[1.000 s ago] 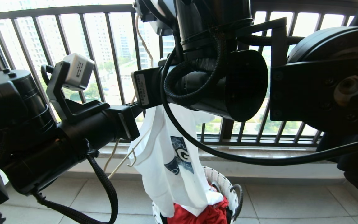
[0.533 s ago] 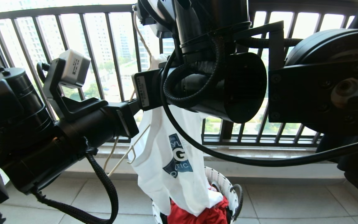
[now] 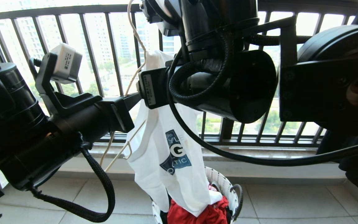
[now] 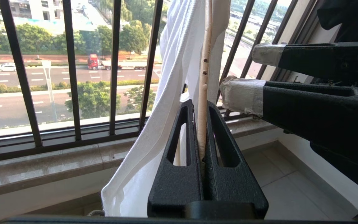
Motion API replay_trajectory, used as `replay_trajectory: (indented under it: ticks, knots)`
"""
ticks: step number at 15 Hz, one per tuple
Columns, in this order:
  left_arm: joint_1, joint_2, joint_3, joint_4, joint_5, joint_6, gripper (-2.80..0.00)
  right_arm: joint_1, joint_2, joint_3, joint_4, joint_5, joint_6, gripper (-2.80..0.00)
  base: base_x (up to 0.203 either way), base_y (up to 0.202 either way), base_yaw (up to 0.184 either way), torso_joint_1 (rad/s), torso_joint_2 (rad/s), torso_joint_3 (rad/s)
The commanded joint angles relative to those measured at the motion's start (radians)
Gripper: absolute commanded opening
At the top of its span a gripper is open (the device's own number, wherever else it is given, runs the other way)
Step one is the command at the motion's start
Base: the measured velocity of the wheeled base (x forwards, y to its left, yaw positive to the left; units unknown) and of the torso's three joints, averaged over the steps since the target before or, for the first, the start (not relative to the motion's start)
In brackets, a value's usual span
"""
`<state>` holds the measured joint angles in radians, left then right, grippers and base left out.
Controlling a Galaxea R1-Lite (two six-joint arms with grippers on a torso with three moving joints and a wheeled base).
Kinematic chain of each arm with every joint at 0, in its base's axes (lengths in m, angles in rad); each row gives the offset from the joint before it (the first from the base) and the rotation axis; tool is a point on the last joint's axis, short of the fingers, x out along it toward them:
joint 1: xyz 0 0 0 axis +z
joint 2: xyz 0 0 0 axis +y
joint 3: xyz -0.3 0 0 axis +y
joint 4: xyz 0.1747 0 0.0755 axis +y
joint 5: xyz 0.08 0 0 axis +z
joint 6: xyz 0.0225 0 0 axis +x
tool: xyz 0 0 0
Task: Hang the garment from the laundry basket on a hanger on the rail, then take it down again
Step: Hang the clothes on the clothes rack
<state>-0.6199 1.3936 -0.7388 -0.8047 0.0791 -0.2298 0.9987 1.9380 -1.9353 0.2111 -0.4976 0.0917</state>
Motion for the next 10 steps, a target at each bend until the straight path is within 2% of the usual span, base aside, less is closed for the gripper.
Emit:
replay_trajectory:
  ticks: [1,3,4,6,8,10]
  knots:
    - [0.005,-0.007,-0.004,-0.005,0.001,-0.002,-2.8,-0.002,-0.043,0.034,0.002,-0.011,0.0,0.0,0.0,0.0,0.0,0.0,0.0,0.0]
    - [0.005,-0.01,-0.004,-0.004,0.001,-0.002,-2.8,-0.008,-0.085,0.074,0.003,-0.019,0.0,0.0,0.0,0.0,0.0,0.0,0.0,0.0]
    - [0.005,-0.013,-0.004,-0.004,0.001,-0.002,-2.8,-0.016,-0.104,0.093,0.005,-0.022,-0.001,-2.8,0.0,0.0,0.0,0.0,0.0,0.0]
    - [0.005,-0.026,-0.004,-0.004,-0.001,-0.009,-2.8,-0.025,-0.137,0.124,0.007,-0.023,-0.002,-2.8,0.0,0.0,0.0,0.0,0.0,0.0]
    - [0.005,-0.048,-0.004,-0.004,-0.009,-0.069,-2.8,-0.041,-0.169,0.15,0.028,-0.024,-0.002,-2.8,0.0,0.0,0.0,0.0,0.0,0.0]
    - [0.005,-0.069,-0.005,-0.002,-0.057,-0.113,-2.8,-0.065,-0.194,0.15,0.065,-0.024,-0.002,-2.8,0.0,0.0,0.0,0.0,0.0,0.0]
